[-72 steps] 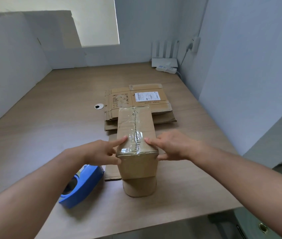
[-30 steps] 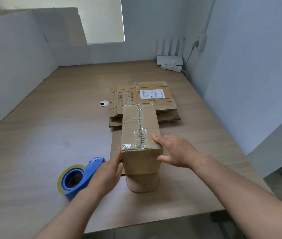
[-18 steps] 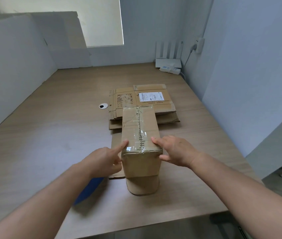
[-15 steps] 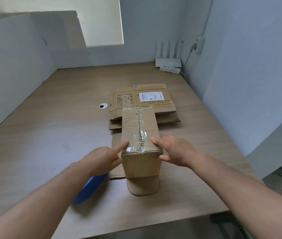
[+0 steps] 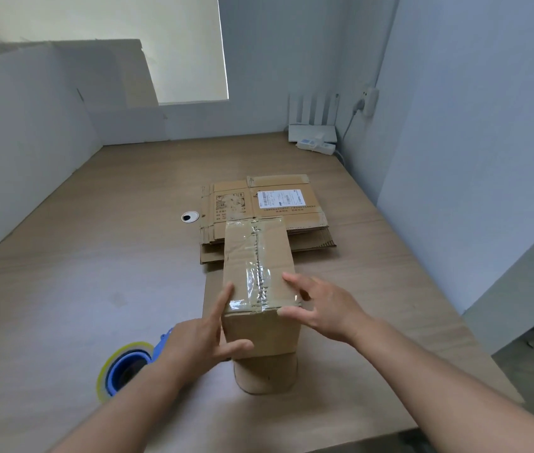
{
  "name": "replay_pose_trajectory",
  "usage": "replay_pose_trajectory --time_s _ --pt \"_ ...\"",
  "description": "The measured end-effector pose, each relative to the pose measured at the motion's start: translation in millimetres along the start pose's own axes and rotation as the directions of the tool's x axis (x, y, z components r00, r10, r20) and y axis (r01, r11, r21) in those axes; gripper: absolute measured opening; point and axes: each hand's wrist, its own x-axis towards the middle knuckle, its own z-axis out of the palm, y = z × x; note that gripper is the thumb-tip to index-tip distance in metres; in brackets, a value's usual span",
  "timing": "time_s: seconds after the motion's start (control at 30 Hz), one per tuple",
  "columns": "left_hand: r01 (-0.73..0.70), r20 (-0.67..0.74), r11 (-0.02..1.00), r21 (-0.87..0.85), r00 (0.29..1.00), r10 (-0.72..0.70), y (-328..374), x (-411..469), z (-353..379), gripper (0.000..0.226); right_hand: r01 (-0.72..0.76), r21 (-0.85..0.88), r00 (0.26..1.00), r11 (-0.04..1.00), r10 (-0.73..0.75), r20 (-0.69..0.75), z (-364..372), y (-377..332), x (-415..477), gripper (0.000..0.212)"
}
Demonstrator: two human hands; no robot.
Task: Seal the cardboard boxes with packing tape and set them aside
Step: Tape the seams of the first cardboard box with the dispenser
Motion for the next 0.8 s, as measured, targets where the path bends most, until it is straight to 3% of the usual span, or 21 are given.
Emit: replay_pose_trajectory --time_s 0.07,0.13,0.2,0.27,0.43,0.53,0.63,0.7,0.8 --pt "0.080 -0.095 0.993 -0.086 0.992 -0.088 1.2 -1.7 -2.8 0.109 -0.131 0.234 0.989 0.963 0.143 -0.035 0.1 1.6 2.9 0.074" --pt "0.140 -0.208 0.938 -0.318 0.955 -0.213 -1.1 9.5 -4.0 0.110 -0.222 0.439 0.963 0.871 0.267 -0.044 0.5 1.8 10.4 0.074" --pt "0.068 -0.191 0.798 -0.599 0.956 -0.224 4.4 25.1 -9.4 0.098 -0.254 0.588 0.951 0.768 0.308 0.008 3.3 -2.4 18.3 0.076" --pt "0.061 -0.087 0.642 -0.764 0.976 -0.197 18.3 29.9 -17.9 0.087 -0.253 0.655 0.951 0.712 0.307 0.033 7.7 -5.8 23.0 0.081" --pt "0.271 0.116 0.536 -0.799 0.945 -0.304 36.6 26.1 -35.0 0.083 -0.319 0.593 0.903 0.739 0.426 -0.045 -6.4 7.2 16.5 0.088" --pt "0.319 0.164 0.589 -0.742 0.939 -0.301 49.2 25.2 -41.8 0.073 -0.389 0.582 0.897 0.714 0.437 0.063 -10.5 6.9 11.9 0.080" --pt "0.201 0.075 0.611 -0.766 0.971 -0.226 54.5 28.4 -49.6 0.084 -0.282 0.660 0.918 0.697 0.396 -0.026 -17.4 2.7 7.5 0.074" --pt "0.048 -0.042 0.509 -0.860 0.986 -0.164 53.0 28.8 -61.8 0.088 -0.105 0.744 0.941 0.660 0.309 -0.141 -35.0 -2.3 5.2 0.076" --pt "-0.194 -0.238 0.279 -0.940 0.962 -0.135 52.6 25.5 -85.0 0.083 0.167 0.867 0.939 0.469 0.191 -0.284 -66.3 -9.6 1.3 0.065"
